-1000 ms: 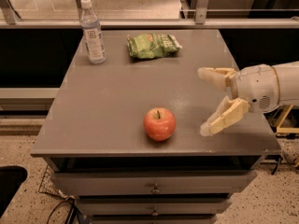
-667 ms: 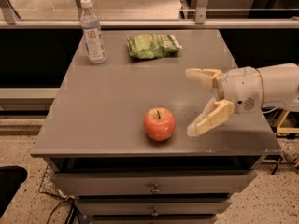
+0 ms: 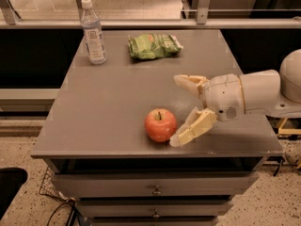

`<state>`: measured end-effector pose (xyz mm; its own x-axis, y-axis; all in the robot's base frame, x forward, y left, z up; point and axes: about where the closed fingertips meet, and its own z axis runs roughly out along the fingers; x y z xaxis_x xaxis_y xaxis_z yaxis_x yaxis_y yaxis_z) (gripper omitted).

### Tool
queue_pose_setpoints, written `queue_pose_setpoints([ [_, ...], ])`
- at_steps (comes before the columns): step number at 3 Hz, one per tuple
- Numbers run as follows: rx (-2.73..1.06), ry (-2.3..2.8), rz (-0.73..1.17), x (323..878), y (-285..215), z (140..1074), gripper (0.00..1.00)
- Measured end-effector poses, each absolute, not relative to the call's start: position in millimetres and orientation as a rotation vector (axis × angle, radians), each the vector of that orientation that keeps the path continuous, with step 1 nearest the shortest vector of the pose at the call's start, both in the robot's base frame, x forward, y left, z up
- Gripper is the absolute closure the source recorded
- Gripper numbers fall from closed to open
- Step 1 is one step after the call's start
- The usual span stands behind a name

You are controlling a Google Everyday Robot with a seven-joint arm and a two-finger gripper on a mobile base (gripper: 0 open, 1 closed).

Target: Move apple near green jalapeno chip bag

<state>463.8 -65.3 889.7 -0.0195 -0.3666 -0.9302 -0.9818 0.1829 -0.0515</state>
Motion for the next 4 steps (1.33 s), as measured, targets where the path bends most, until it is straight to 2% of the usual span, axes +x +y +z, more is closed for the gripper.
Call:
queue_pose_setpoints([
  [3,-1.495,1.605,0.721,462.7,-34.7,862.3,0.0],
  [4,-1.49,1.615,0.723,463.5,-37.2,851.0,0.15],
])
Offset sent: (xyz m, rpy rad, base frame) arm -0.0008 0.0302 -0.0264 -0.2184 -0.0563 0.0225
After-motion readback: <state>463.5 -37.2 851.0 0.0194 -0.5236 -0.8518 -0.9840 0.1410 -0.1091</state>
